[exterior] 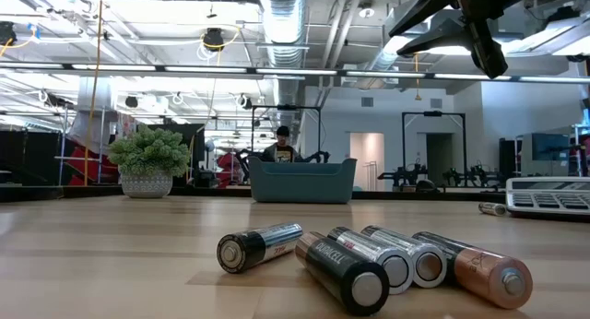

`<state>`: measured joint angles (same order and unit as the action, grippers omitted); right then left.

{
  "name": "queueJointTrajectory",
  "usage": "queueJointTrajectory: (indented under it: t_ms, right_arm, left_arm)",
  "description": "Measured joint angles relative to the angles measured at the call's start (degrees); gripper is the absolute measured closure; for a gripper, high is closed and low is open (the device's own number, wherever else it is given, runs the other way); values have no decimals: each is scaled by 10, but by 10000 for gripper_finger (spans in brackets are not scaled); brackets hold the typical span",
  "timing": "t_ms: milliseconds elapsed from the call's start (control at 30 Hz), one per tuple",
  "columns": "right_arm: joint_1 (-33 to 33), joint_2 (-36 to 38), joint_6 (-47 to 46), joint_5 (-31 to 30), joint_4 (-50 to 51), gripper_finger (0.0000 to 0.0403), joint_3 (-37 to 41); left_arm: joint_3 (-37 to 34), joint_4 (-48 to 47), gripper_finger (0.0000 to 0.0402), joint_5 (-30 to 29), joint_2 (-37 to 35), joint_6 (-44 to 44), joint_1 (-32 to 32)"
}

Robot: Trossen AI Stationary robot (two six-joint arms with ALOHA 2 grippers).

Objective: Sort batteries
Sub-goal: Put the black battery into the blue bin

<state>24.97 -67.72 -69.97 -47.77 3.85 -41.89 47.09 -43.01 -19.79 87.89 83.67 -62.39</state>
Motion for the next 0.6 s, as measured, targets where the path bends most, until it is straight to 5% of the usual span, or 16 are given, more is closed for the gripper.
queueJointTrajectory:
  t_ms: [600]
  right_arm:
    - [0,0,1,0,0,285,0]
  left_arm:
    - [-36,-25,290,-36,-2,-12,44]
